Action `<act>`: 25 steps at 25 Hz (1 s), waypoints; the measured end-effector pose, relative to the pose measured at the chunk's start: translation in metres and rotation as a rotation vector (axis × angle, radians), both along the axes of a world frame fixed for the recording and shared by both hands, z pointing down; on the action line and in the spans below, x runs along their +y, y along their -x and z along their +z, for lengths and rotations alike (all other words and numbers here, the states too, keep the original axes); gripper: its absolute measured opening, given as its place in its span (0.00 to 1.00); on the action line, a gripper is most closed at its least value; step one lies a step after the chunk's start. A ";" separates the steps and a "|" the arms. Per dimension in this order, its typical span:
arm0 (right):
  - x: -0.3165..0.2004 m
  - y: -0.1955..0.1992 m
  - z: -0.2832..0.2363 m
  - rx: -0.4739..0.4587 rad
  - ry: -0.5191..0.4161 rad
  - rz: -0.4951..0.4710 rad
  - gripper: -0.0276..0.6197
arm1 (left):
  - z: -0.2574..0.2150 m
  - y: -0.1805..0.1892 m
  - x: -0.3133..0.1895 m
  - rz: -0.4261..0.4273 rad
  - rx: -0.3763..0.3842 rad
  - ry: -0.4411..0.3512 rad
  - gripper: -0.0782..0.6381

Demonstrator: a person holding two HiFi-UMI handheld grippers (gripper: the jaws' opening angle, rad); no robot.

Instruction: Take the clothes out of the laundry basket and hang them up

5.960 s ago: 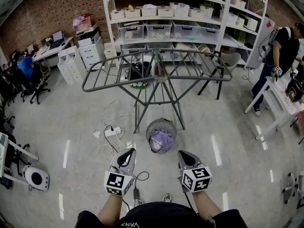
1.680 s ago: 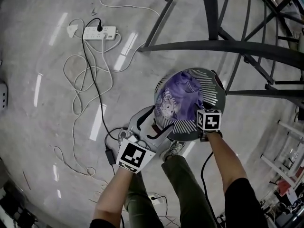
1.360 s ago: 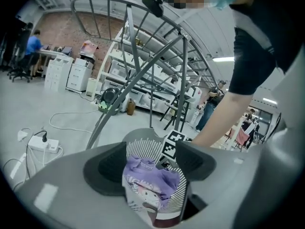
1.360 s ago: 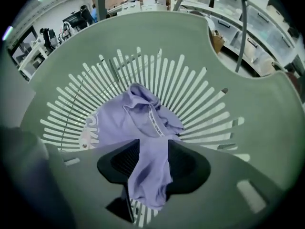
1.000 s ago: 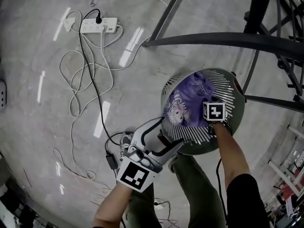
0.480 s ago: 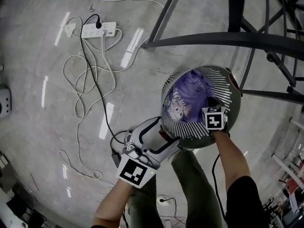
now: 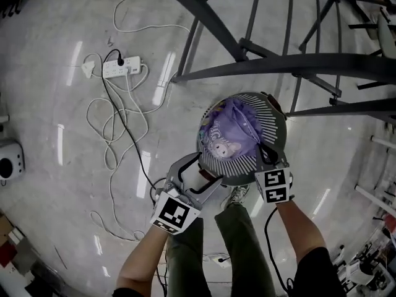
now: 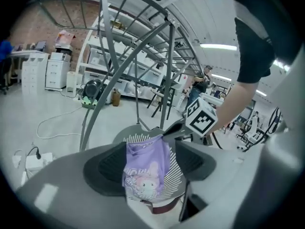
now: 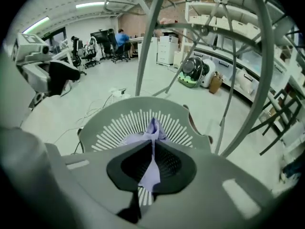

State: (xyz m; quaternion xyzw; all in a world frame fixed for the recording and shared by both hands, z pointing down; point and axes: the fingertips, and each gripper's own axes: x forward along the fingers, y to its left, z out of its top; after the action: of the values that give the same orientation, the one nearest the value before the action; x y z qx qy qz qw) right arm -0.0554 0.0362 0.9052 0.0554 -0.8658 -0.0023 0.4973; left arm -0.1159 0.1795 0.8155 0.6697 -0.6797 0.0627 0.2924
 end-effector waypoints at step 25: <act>0.030 -0.059 -0.315 -0.266 -0.093 -0.397 0.08 | -0.073 -0.030 -0.115 0.528 -0.339 0.162 0.53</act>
State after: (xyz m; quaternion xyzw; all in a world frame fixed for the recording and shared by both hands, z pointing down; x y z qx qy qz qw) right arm 0.0040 0.0666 0.5900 -0.0930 -0.9167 -0.1327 0.3653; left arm -0.0858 0.0648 0.7427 0.7776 -0.5142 0.3009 0.2011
